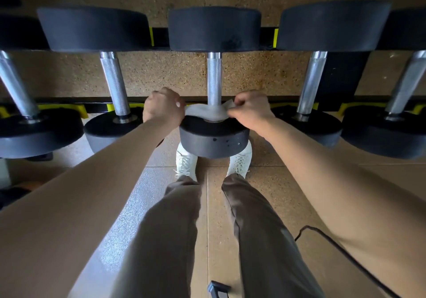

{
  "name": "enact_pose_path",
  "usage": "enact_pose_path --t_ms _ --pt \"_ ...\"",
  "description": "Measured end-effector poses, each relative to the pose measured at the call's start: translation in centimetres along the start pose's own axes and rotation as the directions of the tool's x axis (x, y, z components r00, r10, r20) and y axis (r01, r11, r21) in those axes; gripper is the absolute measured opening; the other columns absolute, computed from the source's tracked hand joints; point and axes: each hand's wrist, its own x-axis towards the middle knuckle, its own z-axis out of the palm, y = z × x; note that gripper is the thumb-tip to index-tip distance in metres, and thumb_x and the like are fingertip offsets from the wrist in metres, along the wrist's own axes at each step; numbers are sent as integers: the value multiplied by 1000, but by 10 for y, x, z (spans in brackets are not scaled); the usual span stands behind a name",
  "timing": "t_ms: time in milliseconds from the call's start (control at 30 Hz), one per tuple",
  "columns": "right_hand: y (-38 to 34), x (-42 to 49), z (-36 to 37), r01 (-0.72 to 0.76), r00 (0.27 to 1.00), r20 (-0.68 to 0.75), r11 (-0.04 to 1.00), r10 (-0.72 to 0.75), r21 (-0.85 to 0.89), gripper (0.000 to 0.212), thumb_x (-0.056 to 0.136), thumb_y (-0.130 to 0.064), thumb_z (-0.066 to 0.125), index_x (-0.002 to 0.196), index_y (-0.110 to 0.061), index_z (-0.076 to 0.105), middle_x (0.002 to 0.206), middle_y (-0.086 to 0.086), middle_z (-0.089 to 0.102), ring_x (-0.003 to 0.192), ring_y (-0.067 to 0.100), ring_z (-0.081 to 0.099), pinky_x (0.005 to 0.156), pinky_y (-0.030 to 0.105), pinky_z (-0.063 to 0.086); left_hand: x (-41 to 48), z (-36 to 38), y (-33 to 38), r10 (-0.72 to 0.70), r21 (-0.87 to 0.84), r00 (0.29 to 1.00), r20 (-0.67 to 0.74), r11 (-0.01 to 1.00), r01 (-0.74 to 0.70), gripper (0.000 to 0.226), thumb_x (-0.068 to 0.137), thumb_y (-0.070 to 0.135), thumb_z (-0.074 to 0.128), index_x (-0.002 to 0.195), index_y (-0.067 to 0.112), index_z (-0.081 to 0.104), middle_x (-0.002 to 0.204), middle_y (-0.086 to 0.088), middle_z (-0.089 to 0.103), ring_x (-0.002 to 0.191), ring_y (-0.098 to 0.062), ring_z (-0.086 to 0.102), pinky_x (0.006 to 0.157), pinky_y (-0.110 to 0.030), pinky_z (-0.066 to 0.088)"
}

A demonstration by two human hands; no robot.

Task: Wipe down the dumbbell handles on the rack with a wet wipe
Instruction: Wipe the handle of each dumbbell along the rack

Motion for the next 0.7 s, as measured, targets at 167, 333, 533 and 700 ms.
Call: enact_pose_path --t_ms 167,333,533,700 --pt "15 9 -12 -105 935 -256 878 248 466 4 90 -12 66 87 -12 63 90 7 70 70 11 69 58 14 56 -2 -4 15 164 -408 968 188 910 -75 18 84 35 79 99 28 75 116 6 63 95 -16 66 67 -24 52" --pt "10 2 -38 72 787 -164 175 595 982 22 96 -13 60 118 -6 61 106 17 71 86 27 74 63 33 62 8 -2 12 5 -787 983 185 599 145 20 91 22 71 111 22 70 93 -2 77 75 -13 68 70 -35 61" --pt "-14 9 -25 79 916 -151 203 371 976 30 94 -14 60 123 -17 53 120 12 66 99 22 72 84 33 61 27 -10 28 45 -883 972 232 429 191 19 96 13 64 107 27 71 102 2 76 87 -12 70 70 -20 55" --pt "-47 23 -7 -128 991 113 246 76 961 24 98 -14 48 119 -9 59 121 11 70 113 25 66 107 44 44 42 -16 50 134 -863 969 207 491 116 60 93 3 61 143 36 51 137 3 58 117 -15 57 98 -29 52"
